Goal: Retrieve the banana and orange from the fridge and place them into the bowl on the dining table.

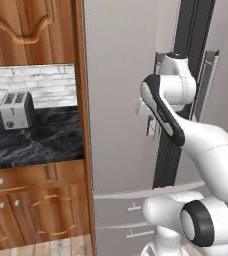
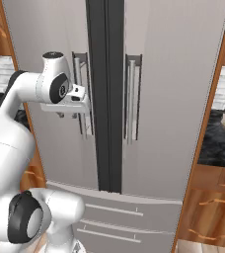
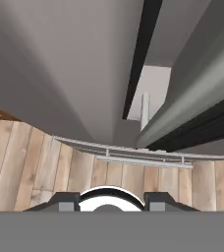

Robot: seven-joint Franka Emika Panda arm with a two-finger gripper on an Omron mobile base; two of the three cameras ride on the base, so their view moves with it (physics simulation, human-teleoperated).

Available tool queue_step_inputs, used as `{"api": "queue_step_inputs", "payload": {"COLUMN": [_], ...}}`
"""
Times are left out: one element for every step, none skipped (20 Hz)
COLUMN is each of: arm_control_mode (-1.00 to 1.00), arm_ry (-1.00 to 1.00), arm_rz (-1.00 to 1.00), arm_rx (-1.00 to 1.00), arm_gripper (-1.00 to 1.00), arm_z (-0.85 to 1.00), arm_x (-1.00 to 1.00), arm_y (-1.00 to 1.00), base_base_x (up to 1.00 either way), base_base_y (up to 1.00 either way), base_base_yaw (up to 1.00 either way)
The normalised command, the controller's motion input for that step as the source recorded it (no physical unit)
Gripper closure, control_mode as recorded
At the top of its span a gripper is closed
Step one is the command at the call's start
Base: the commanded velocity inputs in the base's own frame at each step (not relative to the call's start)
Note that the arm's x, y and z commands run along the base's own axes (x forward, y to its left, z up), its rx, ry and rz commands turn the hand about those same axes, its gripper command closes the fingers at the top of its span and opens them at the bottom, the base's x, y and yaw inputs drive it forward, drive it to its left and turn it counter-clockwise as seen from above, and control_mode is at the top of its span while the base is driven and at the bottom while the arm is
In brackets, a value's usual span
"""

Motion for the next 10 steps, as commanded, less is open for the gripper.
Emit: {"api": "queue_step_inputs", "payload": {"arm_control_mode": [-1.0, -1.0, -1.0, -1.0, -1.0, -1.0, -1.0, -1.0, -1.0, -1.0], "arm_ry": [0.0, -0.01, -0.01, -0.04, -0.09, -0.14, -0.16, -0.15, -0.13, -0.11], "arm_rz": [0.0, 0.0, 0.0, 0.0, 0.0, 0.0, 0.0, 0.0, 0.0, 0.0], "arm_rx": [0.0, 0.0, 0.0, 0.0, 0.0, 0.0, 0.0, 0.0, 0.0, 0.0], "arm_gripper": [-1.0, -1.0, -1.0, -1.0, -1.0, -1.0, -1.0, -1.0, -1.0, -1.0], "arm_z": [0.0, 0.0, 0.0, 0.0, 0.0, 0.0, -0.02, -0.05, -0.07, -0.11], "arm_x": [0.0, -0.11, -0.35, -0.47, -0.54, -0.6, -0.66, -0.72, -0.72, -0.64], "arm_y": [-0.01, -0.1, -0.23, -0.29, -0.31, -0.26, -0.29, -0.32, -0.32, -0.24], "base_base_x": [0.0, 0.0, 0.0, 0.0, 0.0, 0.0, 0.0, 0.0, 0.0, 0.0], "base_base_y": [0.0, 0.0, 0.0, 0.0, 0.0, 0.0, 0.0, 0.0, 0.0, 0.0], "base_base_yaw": [0.0, 0.0, 0.0, 0.0, 0.0, 0.0, 0.0, 0.0, 0.0, 0.0]}}
